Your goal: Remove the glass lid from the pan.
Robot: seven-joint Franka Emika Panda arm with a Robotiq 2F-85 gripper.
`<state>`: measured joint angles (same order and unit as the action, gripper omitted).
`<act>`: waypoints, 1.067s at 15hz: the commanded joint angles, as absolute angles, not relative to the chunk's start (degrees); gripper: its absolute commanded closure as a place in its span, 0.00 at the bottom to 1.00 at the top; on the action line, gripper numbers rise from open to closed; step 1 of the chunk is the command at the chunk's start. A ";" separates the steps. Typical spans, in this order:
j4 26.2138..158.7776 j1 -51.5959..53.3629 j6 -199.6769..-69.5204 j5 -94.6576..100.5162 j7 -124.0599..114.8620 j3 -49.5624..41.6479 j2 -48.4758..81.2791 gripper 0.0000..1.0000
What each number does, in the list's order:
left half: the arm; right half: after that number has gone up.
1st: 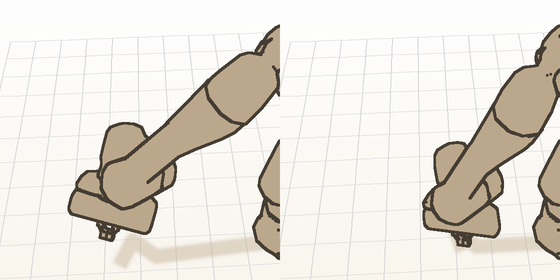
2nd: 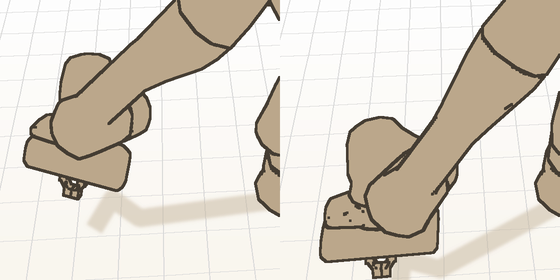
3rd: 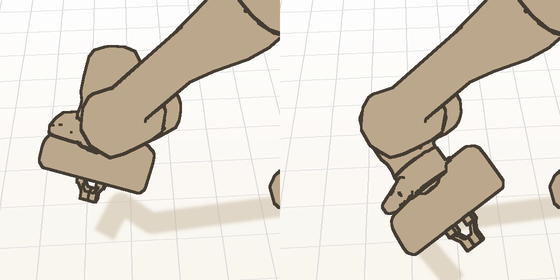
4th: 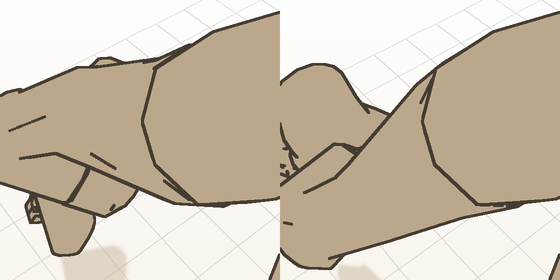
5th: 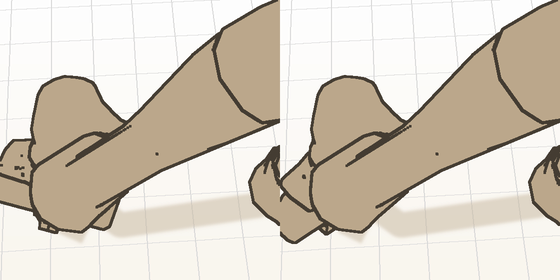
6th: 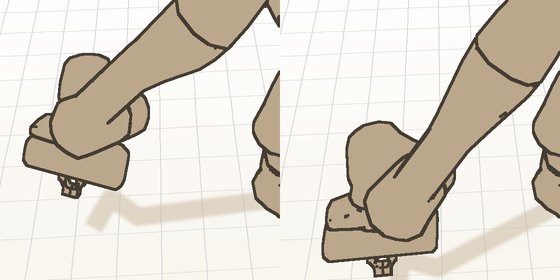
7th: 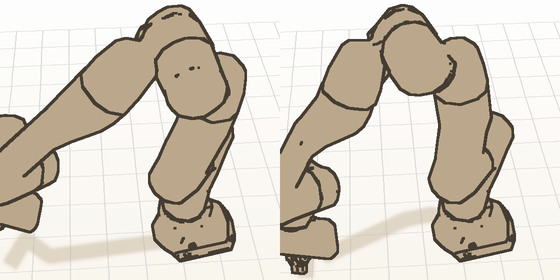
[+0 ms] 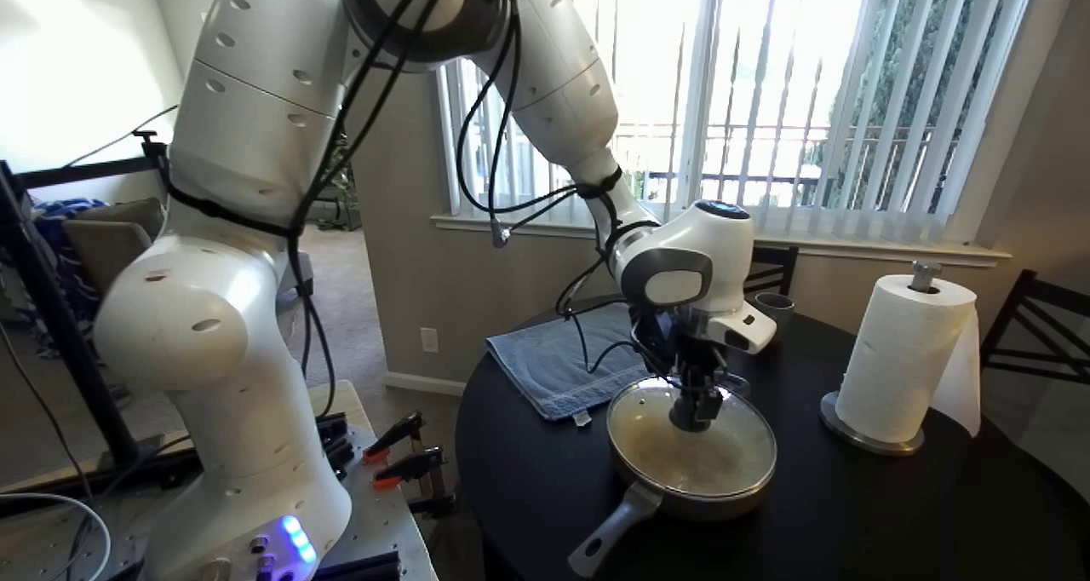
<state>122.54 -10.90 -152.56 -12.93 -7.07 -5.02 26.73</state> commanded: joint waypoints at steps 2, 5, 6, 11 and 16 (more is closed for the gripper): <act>127.50 -9.36 -150.77 -11.25 -5.93 -5.28 19.42 0.67; 126.94 -6.28 -148.77 -6.70 -7.70 -6.26 17.83 0.67; 125.66 -3.99 -147.17 -3.27 -9.62 -7.07 17.89 0.67; 118.74 3.63 -137.01 9.01 -13.58 -6.28 18.64 0.67; 110.25 7.35 -127.54 10.87 -9.30 -1.39 22.22 0.67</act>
<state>115.21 6.79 -132.26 9.89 -12.21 -3.60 20.50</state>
